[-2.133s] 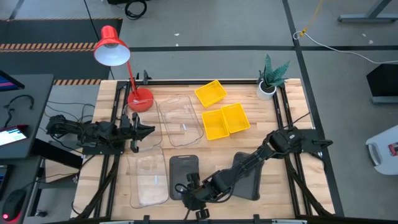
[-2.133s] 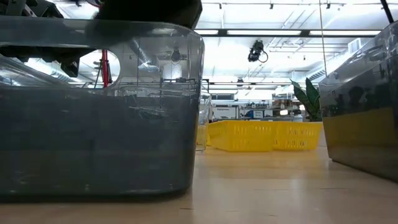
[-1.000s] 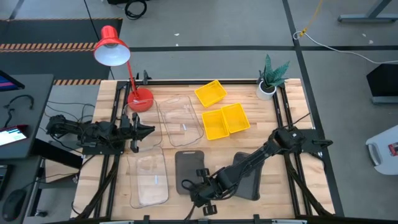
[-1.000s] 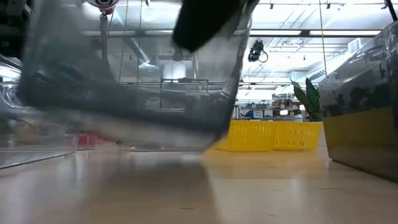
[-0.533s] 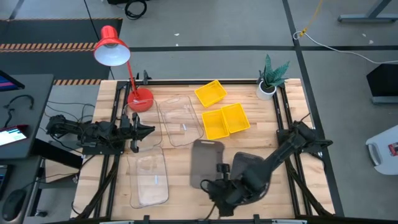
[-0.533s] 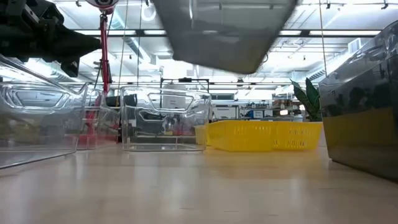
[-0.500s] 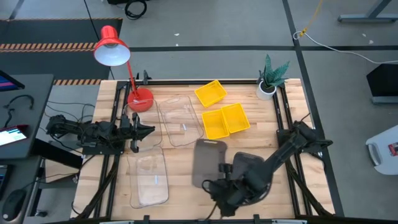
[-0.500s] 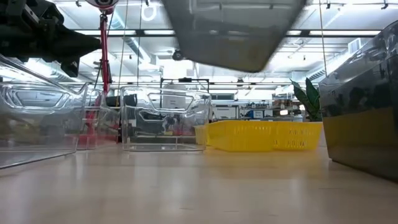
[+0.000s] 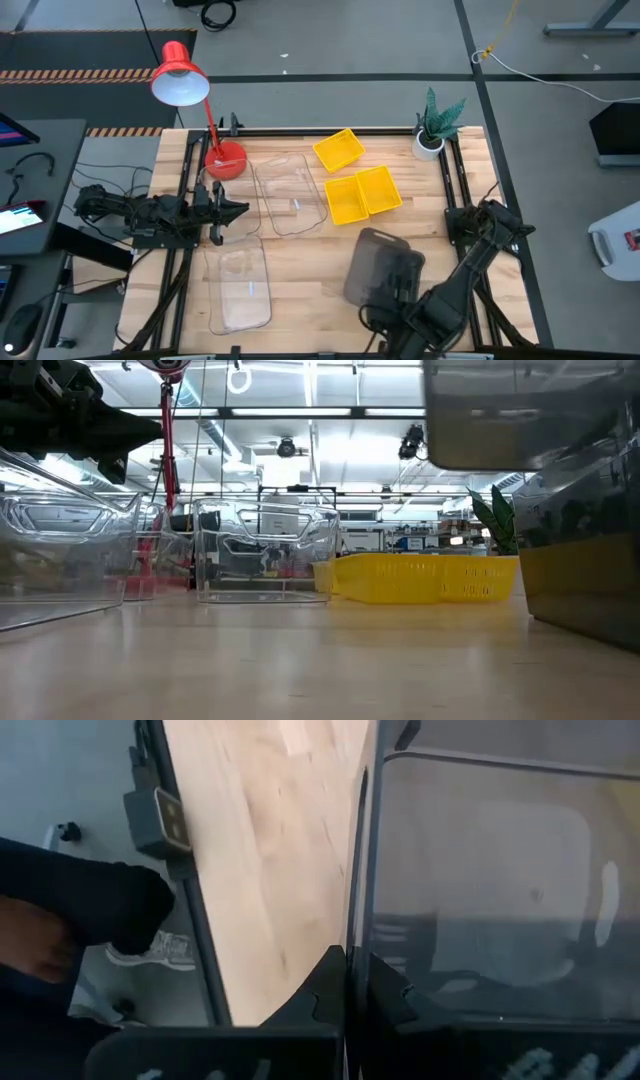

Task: Stack baskets by color
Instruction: Stack the left black bin on the black bin

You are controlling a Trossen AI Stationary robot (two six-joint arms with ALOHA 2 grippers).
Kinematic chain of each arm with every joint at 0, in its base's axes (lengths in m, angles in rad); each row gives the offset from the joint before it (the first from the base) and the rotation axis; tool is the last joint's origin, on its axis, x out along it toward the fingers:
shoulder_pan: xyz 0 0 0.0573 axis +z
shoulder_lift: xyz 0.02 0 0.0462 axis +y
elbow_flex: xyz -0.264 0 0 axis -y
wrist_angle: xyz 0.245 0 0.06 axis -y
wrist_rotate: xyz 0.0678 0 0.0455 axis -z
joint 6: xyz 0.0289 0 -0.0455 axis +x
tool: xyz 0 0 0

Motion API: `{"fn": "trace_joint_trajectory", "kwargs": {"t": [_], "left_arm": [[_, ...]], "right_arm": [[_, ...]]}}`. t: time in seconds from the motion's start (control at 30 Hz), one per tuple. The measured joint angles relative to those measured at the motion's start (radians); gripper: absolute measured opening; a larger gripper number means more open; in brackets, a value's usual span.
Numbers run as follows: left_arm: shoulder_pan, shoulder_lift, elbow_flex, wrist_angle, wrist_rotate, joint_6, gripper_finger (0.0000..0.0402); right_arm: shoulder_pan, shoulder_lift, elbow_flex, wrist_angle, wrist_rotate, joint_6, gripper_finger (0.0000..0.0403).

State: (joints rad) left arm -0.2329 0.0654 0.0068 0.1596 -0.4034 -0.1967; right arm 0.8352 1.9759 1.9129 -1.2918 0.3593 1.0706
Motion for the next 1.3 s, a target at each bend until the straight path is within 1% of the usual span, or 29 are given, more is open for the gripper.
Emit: {"fn": "trace_joint_trajectory", "kwargs": {"t": [0.13,0.27,0.4,0.53,0.67,0.87,1.07,1.17,1.3], "left_arm": [[0.0,0.0,0.0,0.0,0.0,0.0,0.0036],[0.0,0.0,0.0,0.0,0.0,0.0,0.0033],[0.0,0.0,0.0,0.0,0.0,0.0,0.0027],[0.0,0.0,0.0,0.0,0.0,0.0,0.0026],[0.0,0.0,0.0,0.0,0.0,0.0,0.0032],[0.0,0.0,0.0,0.0,0.0,-0.001,0.0034],[0.0,0.0,0.0,0.0,0.0,0.0,0.0026],[0.0,0.0,0.0,0.0,0.0,0.0,0.0028],[0.0,0.0,0.0,0.0,0.0,0.0,0.0034]], "right_arm": [[0.043,0.0,0.0,-0.042,0.018,0.088,0.0009],[0.082,0.0,-0.001,-0.076,0.042,0.147,0.0009],[0.112,0.002,-0.047,-0.08,0.046,0.195,0.0009],[0.125,0.002,-0.099,-0.08,0.015,0.235,0.0009],[0.137,0.002,-0.122,-0.076,-0.012,0.238,0.0009],[0.159,0.002,-0.123,-0.074,-0.01,0.228,0.0009],[0.158,0.002,-0.123,-0.056,-0.012,0.173,0.0009],[0.159,0.002,-0.124,-0.03,-0.013,0.129,0.0009],[0.154,0.002,-0.124,-0.03,-0.04,0.114,0.0009]]}}
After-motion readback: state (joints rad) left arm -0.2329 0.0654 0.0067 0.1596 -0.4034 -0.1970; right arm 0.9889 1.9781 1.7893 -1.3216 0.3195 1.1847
